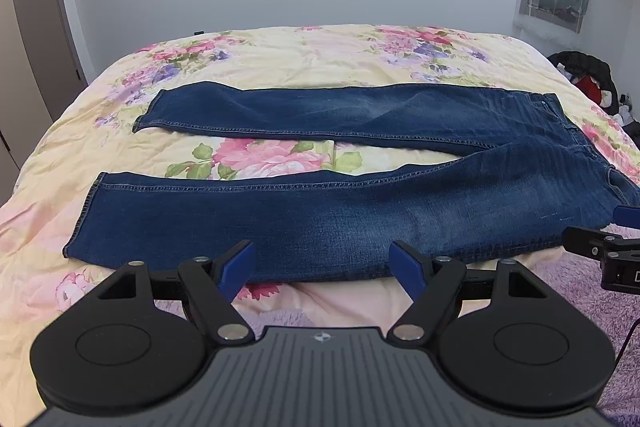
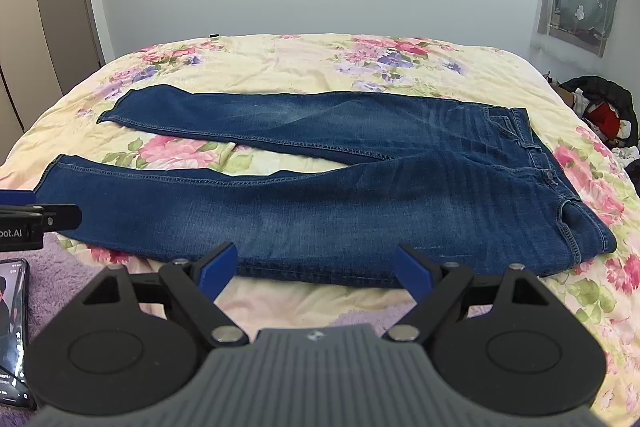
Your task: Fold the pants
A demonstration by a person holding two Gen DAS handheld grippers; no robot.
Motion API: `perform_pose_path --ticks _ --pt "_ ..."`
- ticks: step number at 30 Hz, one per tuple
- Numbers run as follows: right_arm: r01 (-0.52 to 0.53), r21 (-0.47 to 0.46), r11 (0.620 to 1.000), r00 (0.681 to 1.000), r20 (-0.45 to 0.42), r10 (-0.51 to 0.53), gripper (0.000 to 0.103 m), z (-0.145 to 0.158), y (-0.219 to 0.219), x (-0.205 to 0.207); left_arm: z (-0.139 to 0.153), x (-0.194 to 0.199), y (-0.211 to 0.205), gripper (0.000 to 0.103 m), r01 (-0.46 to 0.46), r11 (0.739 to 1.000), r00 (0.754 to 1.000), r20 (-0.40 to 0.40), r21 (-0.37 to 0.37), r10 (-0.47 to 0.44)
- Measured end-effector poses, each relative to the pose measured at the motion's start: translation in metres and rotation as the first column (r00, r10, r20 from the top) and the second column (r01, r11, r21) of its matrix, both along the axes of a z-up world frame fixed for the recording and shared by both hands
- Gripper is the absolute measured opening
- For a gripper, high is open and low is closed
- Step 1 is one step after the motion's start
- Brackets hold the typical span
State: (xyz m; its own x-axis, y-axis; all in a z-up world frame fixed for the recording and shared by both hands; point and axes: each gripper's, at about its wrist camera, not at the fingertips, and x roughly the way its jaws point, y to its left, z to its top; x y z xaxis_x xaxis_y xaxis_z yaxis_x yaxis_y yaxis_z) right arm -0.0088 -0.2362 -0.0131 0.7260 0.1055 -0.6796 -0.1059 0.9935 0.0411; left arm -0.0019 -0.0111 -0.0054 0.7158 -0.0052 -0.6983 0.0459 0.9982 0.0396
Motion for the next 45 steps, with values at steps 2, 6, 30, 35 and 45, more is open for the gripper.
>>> perform_pose_path --ticks 2,6,30,35,45 --pt "0.0 -0.001 1.0 1.0 -0.004 0.0 0.082 0.0 0.001 0.001 0.0 0.0 -0.001 0.089 0.003 1.0 1.0 -0.001 0.002 -0.003" --pt "-0.004 -0.002 1.0 1.0 -0.004 0.004 0.082 -0.001 0.003 0.002 0.001 0.0 -0.003 0.089 0.008 1.0 1.0 -0.002 0.004 -0.008" --pt "-0.011 -0.006 1.0 1.0 -0.007 0.011 0.082 -0.005 0.003 -0.001 0.001 0.001 -0.011 0.089 0.029 1.0 1.0 0.001 0.006 -0.029" --pt "-0.011 -0.006 1.0 1.0 -0.008 0.011 0.082 -0.006 0.003 -0.002 0.002 0.001 -0.012 0.089 0.031 0.999 1.0 0.004 0.009 -0.031" --pt "-0.01 -0.008 1.0 1.0 -0.007 0.01 0.082 -0.006 0.004 -0.003 0.004 0.0 -0.013 0.089 0.032 0.999 0.999 0.007 0.003 -0.032"
